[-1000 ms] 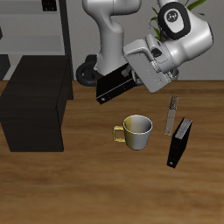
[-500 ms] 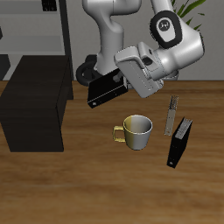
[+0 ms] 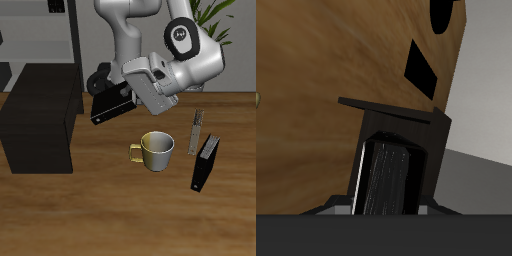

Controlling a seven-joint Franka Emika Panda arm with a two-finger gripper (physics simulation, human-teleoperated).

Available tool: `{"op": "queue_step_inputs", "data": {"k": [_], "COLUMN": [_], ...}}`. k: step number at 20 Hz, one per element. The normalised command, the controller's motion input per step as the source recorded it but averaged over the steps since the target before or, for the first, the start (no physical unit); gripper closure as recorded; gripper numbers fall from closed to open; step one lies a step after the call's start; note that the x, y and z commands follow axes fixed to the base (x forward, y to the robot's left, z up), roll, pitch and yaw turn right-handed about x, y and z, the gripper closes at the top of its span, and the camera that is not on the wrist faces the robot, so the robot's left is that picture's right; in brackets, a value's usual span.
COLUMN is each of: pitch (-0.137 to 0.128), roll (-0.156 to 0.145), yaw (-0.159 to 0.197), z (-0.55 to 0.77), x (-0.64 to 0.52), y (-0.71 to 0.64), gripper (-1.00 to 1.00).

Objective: Place the right black book in the top region of the shelf

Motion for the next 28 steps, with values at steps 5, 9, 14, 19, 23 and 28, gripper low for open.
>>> {"op": "queue_step_inputs", "data": {"k": [5, 9, 14, 19, 23, 28], "pitch": [0.026, 0.034, 0.023, 0.027, 0.017, 0.048], "roll": [-0.014, -0.008, -0.027, -0.011, -0.017, -0.016], "yaw": [-0.004, -0.011, 0.001, 0.013, 0.005, 0.002], "z": [-0.09, -0.10, -0.12, -0.19, -0.12, -0.13], "x": [0.07, 0.05, 0.05, 0.12, 0.07, 0.07], "y": [-0.18, -0.17, -0.21, -0.14, -0.18, -0.18], "gripper": [1.00, 1.00, 1.00, 1.00, 1.00, 1.00]}}
